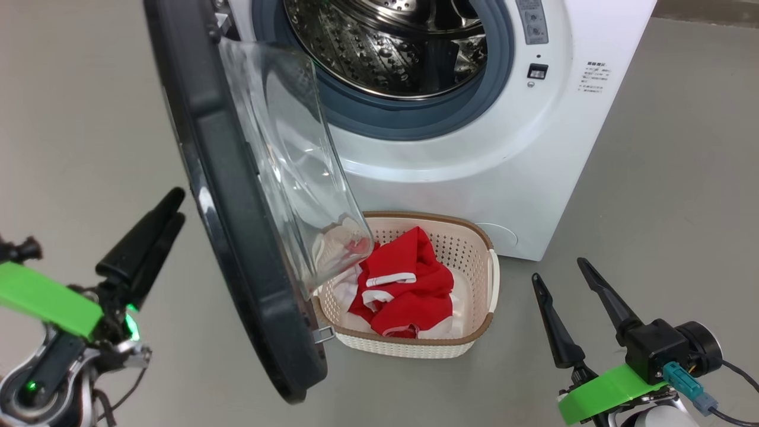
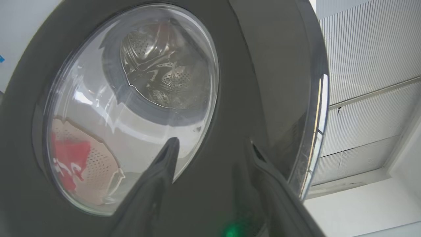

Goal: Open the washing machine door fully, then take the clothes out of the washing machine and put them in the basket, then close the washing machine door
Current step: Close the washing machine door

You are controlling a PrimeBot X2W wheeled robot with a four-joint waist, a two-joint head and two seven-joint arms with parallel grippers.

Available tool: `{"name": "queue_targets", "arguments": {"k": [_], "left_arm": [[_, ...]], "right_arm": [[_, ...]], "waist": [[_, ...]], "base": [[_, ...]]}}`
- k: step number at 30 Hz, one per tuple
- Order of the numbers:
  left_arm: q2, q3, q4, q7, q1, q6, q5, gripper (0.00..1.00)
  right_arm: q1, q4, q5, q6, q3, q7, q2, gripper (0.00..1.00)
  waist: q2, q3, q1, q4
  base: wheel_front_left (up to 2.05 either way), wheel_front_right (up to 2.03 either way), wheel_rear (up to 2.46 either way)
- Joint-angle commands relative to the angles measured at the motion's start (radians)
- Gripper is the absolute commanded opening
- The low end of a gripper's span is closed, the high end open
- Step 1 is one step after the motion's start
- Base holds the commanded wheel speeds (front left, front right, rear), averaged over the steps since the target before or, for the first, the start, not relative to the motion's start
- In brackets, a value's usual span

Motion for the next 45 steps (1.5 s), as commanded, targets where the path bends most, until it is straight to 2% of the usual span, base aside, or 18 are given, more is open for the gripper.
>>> {"name": "queue_targets", "arguments": {"k": [1, 4, 7, 10, 17, 18, 25, 30, 36, 45], "left_arm": [[0.043, 0.035, -0.032, -0.013, 0.009, -0.016, 0.024, 1.0], [0.061, 0.035, -0.031, -0.073, 0.029, -0.056, 0.096, 1.0], [0.087, 0.032, -0.026, -0.143, 0.051, -0.118, 0.181, 1.0], [0.088, 0.021, -0.026, -0.218, 0.068, -0.171, 0.253, 1.0], [0.103, -0.064, -0.057, -0.365, 0.13, -0.23, 0.449, 1.0], [0.103, -0.064, -0.057, -0.365, 0.13, -0.23, 0.449, 1.0], [0.143, -0.121, -0.068, -0.574, 0.175, -0.234, 0.721, 1.0], [0.153, -0.158, -0.076, -0.677, 0.208, -0.226, 0.854, 1.0], [0.16, -0.192, -0.081, -0.759, 0.25, -0.208, 0.958, 1.0], [0.132, -0.209, -0.093, -0.794, 0.3, -0.15, 1.012, 1.0]], "right_arm": [[-0.033, -0.024, 0.002, 0.003, 0.02, -0.006, -0.003, 1.0], [-0.031, -0.023, 0.003, 0.003, 0.021, -0.006, -0.003, 1.0], [-0.029, -0.023, 0.004, 0.003, 0.022, -0.006, -0.003, 1.0], [-0.026, -0.023, 0.004, 0.003, 0.021, -0.006, -0.003, 1.0], [-0.02, -0.024, 0.003, 0.003, 0.021, -0.006, -0.003, 1.0], [-0.02, -0.024, 0.003, 0.003, 0.021, -0.006, -0.003, 1.0], [-0.02, -0.025, 0.005, 0.003, 0.023, -0.006, -0.003, 1.0], [-0.024, -0.027, 0.007, 0.003, 0.024, -0.006, -0.003, 1.0], [-0.028, -0.028, 0.006, 0.003, 0.023, -0.006, -0.003, 1.0], [-0.036, -0.032, 0.009, 0.003, 0.02, -0.006, -0.003, 1.0]], "waist": [[0.0, 0.0, 0.0, 0.002], [0.0, -0.002, 0.0, 0.006], [0.0, -0.007, 0.0, 0.009], [0.0, -0.012, 0.0, 0.012], [0.0, -0.019, 0.0, 0.017], [0.0, -0.019, 0.0, 0.017], [0.0, -0.016, 0.0, 0.018], [0.0, -0.01, 0.0, 0.014], [0.0, 0.001, 0.0, 0.009], [0.0, 0.013, 0.0, 0.006]], "base": [[0.0, 0.0, 0.0], [0.0, 0.0, 0.0], [0.0, 0.0, 0.0], [0.0, 0.0, 0.0], [0.0, 0.0, 0.0], [0.0, 0.0, 0.0], [0.0, 0.0, 0.0], [0.0, 0.0, 0.0], [0.0, 0.0, 0.0], [0.0, 0.0, 0.0]]}}
